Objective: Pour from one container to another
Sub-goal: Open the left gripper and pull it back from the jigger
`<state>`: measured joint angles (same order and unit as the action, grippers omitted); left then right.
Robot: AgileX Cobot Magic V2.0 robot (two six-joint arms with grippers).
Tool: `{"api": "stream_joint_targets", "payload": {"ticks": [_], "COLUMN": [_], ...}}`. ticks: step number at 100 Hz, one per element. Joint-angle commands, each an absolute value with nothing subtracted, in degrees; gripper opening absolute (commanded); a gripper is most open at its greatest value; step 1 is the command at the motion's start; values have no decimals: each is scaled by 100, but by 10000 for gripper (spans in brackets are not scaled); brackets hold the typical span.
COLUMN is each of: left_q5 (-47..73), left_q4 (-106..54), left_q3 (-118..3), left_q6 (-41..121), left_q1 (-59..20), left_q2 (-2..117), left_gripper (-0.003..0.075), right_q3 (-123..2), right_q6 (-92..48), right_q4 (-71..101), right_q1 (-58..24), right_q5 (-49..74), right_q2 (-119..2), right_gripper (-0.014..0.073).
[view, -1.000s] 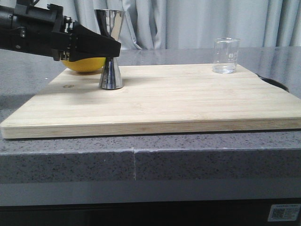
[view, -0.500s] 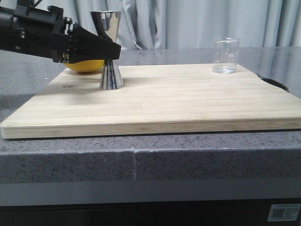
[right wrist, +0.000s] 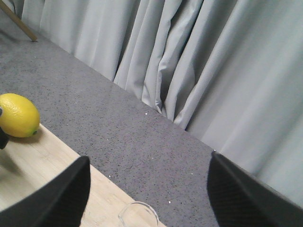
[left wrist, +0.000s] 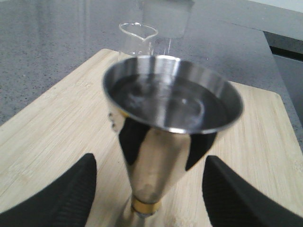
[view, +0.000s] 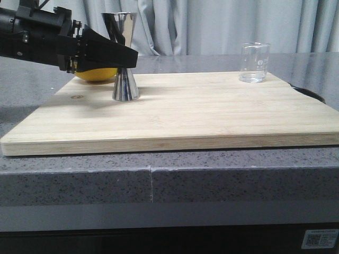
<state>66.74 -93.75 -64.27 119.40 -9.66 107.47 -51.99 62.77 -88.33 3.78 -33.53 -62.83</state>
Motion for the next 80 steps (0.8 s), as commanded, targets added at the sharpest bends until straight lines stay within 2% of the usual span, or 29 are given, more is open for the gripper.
{"api": "stream_joint_targets", "payload": {"ticks": [1,26,80], "left_q5": [7273,7259,7218], "left_q4": [-9718,-9669,-8877], "left_q3": [-6556,-6569,-6569], "left_q6": [11870,11857,11139], "left_q1": [-941,-941,-542], "left_q2": [10536,10410,9907], "left_gripper": [463,508,508], "right_q3": [-5333,-5333,-5333], "right_q6": [6261,6261,6261], "right_q4": [-8634,-8634,-8599], "right_q1": [409,409,409], "right_q5": [-3342,-3342,-3322], "right_q2": [-6153,-6153,-6153], "right_gripper": [474,474,474]}}
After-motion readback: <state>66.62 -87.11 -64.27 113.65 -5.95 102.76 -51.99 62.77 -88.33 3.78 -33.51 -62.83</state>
